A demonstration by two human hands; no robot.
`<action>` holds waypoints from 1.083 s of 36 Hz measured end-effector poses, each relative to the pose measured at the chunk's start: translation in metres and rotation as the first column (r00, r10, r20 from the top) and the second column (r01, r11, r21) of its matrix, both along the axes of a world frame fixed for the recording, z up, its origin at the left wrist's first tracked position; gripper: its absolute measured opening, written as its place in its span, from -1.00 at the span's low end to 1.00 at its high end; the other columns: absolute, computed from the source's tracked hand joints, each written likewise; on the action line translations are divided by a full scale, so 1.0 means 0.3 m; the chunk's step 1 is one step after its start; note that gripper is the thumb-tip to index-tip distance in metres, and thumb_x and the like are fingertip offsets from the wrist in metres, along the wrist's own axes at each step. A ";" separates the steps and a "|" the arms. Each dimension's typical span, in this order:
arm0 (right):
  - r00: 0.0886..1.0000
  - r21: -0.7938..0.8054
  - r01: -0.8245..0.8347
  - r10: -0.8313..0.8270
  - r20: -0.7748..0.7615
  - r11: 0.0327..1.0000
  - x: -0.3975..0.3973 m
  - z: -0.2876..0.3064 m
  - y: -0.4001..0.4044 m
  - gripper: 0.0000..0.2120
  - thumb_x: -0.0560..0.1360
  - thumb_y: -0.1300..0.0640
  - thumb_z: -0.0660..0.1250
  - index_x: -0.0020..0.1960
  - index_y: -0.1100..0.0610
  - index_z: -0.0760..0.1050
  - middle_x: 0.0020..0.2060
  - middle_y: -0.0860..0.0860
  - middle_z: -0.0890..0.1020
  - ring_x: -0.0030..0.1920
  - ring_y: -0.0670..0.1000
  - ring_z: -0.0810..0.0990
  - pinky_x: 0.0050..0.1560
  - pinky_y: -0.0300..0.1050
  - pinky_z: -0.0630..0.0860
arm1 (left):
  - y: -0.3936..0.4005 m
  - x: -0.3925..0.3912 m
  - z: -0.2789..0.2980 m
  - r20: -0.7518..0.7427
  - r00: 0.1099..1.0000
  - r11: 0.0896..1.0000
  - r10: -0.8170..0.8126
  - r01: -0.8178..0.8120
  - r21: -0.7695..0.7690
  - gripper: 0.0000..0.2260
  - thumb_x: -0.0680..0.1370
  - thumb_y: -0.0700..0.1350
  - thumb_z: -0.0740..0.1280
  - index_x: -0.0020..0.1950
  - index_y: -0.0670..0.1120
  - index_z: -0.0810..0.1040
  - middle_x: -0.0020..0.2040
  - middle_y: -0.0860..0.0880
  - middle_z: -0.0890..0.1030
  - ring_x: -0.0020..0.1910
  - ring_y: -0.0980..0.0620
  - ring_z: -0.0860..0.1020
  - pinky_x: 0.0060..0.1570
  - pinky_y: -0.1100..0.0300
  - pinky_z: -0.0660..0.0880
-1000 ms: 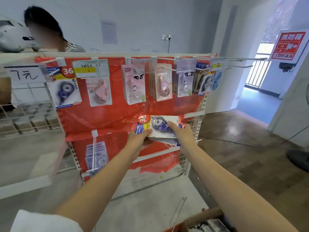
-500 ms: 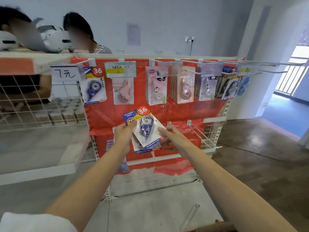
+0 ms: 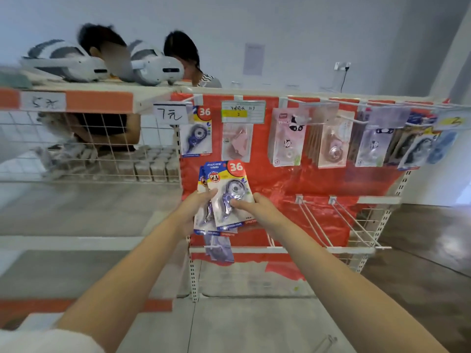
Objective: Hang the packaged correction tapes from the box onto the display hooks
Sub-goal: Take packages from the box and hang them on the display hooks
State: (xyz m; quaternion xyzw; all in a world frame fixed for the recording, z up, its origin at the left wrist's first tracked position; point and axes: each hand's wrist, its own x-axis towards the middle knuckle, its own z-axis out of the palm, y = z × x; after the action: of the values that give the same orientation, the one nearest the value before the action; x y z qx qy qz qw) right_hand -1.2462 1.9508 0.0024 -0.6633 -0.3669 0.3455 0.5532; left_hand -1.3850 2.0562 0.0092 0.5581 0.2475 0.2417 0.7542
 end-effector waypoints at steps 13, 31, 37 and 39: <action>0.965 0.230 -0.080 0.018 0.262 0.970 -0.106 0.164 0.134 -0.50 0.42 0.10 0.46 0.31 0.06 0.39 0.23 -0.02 0.55 0.22 0.00 0.53 0.31 0.02 0.43 | 0.127 -0.161 -0.005 0.043 0.915 0.916 0.401 -0.400 -0.025 -0.61 0.35 -0.15 0.52 0.15 -0.14 0.58 0.05 -0.21 0.66 -0.01 -0.21 0.64 0.05 -0.22 0.55; 0.966 0.292 0.000 -0.076 0.246 0.957 -0.175 0.220 0.195 -0.63 0.47 0.14 0.41 0.21 0.15 0.39 0.06 0.04 0.59 0.09 0.06 0.57 0.13 0.01 0.48 | 0.100 -0.226 0.009 0.082 0.845 0.846 0.528 -0.532 0.038 -0.89 0.46 -0.26 0.42 -0.04 -0.11 0.58 -0.15 -0.09 0.67 -0.21 -0.06 0.63 -0.15 0.06 0.58; 0.969 0.231 0.046 -0.099 0.227 0.972 -0.175 0.201 0.193 -0.60 0.48 0.11 0.37 0.26 0.18 0.37 0.10 0.07 0.55 0.12 0.10 0.52 0.16 0.07 0.46 | 0.112 -0.254 0.012 0.075 0.828 0.829 0.556 -0.559 0.029 -0.87 0.45 -0.26 0.43 -0.08 -0.07 0.57 -0.17 -0.04 0.67 -0.23 -0.02 0.64 -0.21 0.10 0.56; 0.970 0.224 0.044 -0.095 0.223 0.974 -0.178 0.202 0.191 -0.61 0.47 0.11 0.37 0.24 0.15 0.38 0.09 0.03 0.55 0.10 0.06 0.51 0.18 0.07 0.46 | 0.108 -0.257 0.018 0.071 0.821 0.822 0.566 -0.569 0.029 -0.87 0.45 -0.25 0.43 -0.09 -0.06 0.56 -0.21 -0.02 0.67 -0.26 -0.01 0.63 -0.25 0.12 0.55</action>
State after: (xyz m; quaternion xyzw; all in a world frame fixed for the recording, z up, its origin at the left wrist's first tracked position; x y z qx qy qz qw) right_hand -1.2995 2.0082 0.0630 -0.6472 -0.4408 0.2038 0.5876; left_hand -1.4621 2.0886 0.0147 0.4698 0.3740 0.4776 0.6413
